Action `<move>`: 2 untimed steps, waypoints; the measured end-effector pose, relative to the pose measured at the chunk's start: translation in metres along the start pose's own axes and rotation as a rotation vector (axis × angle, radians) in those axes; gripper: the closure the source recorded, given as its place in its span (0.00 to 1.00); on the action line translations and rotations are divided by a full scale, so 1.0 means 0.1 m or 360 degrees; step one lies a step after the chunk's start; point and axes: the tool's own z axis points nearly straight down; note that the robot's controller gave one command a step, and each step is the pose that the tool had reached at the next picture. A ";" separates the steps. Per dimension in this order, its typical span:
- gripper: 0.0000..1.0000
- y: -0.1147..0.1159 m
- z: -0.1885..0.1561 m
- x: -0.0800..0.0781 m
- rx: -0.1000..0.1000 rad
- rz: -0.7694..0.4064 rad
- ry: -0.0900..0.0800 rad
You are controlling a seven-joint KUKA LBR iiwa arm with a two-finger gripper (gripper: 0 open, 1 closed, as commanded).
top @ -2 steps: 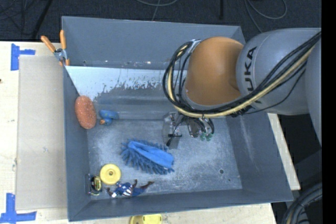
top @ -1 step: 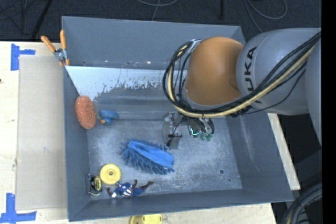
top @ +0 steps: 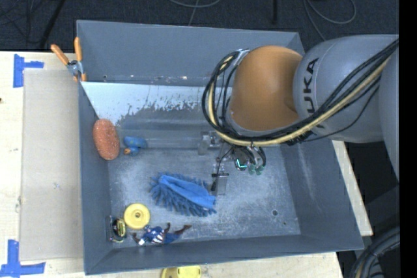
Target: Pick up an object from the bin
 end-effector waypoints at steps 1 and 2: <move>0.00 0.10 0.45 0.28 0.0001 -0.0086 -0.0009; 1.00 0.44 0.89 0.47 -0.0001 0.0038 -0.0003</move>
Offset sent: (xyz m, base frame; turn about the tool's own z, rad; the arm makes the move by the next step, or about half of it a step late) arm -0.0501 0.0389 -0.0891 0.0240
